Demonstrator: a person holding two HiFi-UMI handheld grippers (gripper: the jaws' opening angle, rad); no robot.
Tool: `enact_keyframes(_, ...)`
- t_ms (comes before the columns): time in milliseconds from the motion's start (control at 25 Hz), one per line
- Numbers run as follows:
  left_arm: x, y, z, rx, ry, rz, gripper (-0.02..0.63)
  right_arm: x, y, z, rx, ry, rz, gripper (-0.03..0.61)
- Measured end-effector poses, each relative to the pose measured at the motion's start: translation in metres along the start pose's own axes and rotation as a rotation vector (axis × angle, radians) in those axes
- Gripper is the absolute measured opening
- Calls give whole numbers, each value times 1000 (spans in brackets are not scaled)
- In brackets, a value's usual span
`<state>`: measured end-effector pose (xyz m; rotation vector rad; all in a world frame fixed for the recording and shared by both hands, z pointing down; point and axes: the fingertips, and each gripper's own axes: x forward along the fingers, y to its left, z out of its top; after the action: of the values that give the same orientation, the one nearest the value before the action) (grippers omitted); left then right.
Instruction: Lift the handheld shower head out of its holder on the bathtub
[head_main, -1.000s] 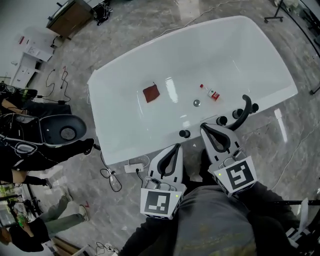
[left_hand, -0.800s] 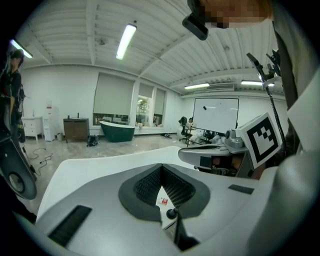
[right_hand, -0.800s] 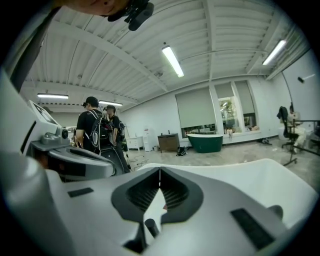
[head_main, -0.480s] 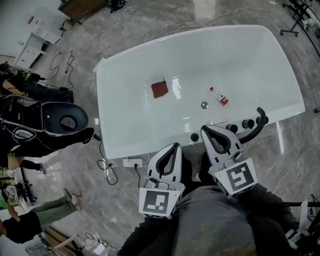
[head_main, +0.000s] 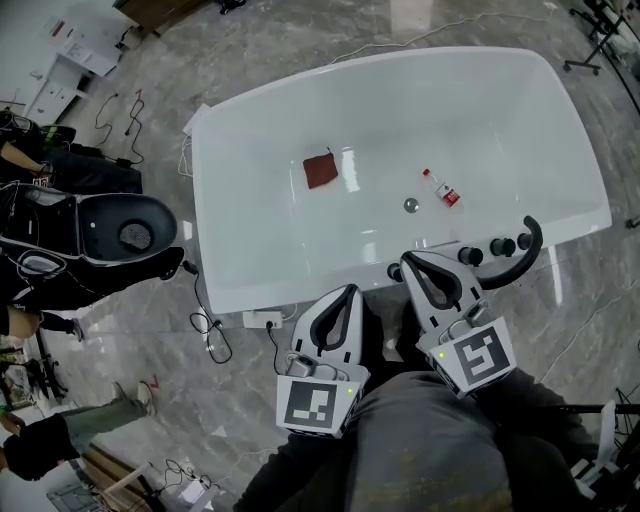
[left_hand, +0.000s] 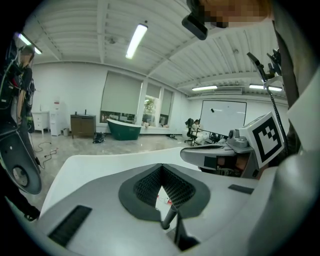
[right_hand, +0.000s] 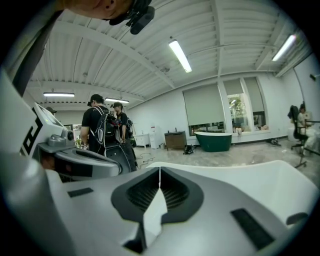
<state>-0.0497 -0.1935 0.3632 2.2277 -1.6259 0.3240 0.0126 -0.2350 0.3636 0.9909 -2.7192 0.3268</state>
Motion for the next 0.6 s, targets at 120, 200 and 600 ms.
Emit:
enact_keyframes(120,-2,4,-3,-4,-7,-1,2,3,10,0,-7,-12,36,11)
enact_keyframes(200,-4,5,-6,-9,-6,-1,2,4,17,1,-14,-17,56,53)
enact_keyframes(600,-11,15,-14,-24,6,10,2,9,34,-3,-6,-20,83,155)
